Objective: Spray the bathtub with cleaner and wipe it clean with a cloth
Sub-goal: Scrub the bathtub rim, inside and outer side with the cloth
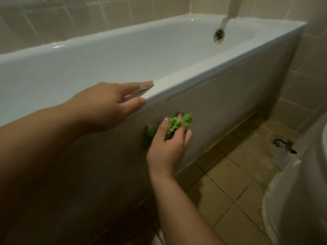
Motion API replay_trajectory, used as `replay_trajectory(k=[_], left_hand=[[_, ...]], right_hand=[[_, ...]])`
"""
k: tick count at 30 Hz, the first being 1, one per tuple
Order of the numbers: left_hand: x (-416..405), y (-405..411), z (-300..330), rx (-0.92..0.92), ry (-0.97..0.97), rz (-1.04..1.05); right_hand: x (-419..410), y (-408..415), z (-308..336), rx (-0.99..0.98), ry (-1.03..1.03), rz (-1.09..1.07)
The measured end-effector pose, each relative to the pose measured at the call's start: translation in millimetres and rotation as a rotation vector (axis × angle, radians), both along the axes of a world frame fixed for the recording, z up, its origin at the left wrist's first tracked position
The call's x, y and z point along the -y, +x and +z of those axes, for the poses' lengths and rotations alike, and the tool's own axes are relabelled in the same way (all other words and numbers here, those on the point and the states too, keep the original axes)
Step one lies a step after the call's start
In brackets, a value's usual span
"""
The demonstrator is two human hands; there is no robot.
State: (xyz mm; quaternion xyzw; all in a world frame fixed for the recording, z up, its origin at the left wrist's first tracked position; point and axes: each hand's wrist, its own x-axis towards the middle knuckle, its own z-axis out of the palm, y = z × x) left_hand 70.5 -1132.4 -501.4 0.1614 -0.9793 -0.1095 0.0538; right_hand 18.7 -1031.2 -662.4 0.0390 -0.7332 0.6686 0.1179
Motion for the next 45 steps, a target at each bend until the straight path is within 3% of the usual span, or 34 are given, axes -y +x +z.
replay_trajectory(k=[3, 6, 9, 12, 15, 18, 20, 23, 29, 37, 42, 45], left_hand=[[0.6, -0.6, -0.2, -0.009, -0.016, -0.012], [0.2, -0.6, 0.2, 0.001, -0.013, -0.018], [-2.2, -4.4, 0.9, 0.003, -0.018, -0.014], [-3.7, -8.1, 0.3, -0.003, -0.030, -0.011], [-2.0, -10.4, -0.4, 0.005, -0.028, -0.021], [-1.0, -11.6, -0.9, 0.007, -0.010, -0.021], [-1.0, -13.5, -1.0, -0.003, -0.008, -0.024], [-2.8, -15.7, -0.6, -0.009, -0.014, -0.022], [-2.1, -15.9, -1.8, -0.024, 0.006, -0.020], [-1.8, -16.3, -1.2, -0.025, 0.020, -0.015], [-2.3, -16.9, -1.3, -0.039, 0.027, 0.000], [-2.8, -16.6, -1.2, -0.035, 0.021, 0.001]], right_hand=[[-1.3, -36.7, 32.1, -0.127, -0.006, -0.075], [-8.0, -94.1, 26.4, -0.023, -0.033, -0.190], [-11.5, -83.1, 0.3, 0.070, 0.012, -0.103], [-13.1, -59.3, -0.9, 0.005, 0.078, -0.010], [-15.6, -94.7, 18.4, -0.072, 0.068, -0.058], [-20.1, -128.8, 18.5, 0.038, 0.019, -0.136], [-19.1, -113.5, 11.8, 0.071, 0.076, -0.098], [-17.5, -80.6, 8.2, -0.035, 0.116, -0.032], [-17.2, -81.6, 26.7, -0.090, -0.016, -0.069], [-16.4, -80.3, 15.5, -0.159, -0.035, -0.124], [-19.8, -66.4, 6.4, -0.240, -0.071, -0.014], [-25.8, -62.9, -12.6, -0.364, 0.006, 0.048]])
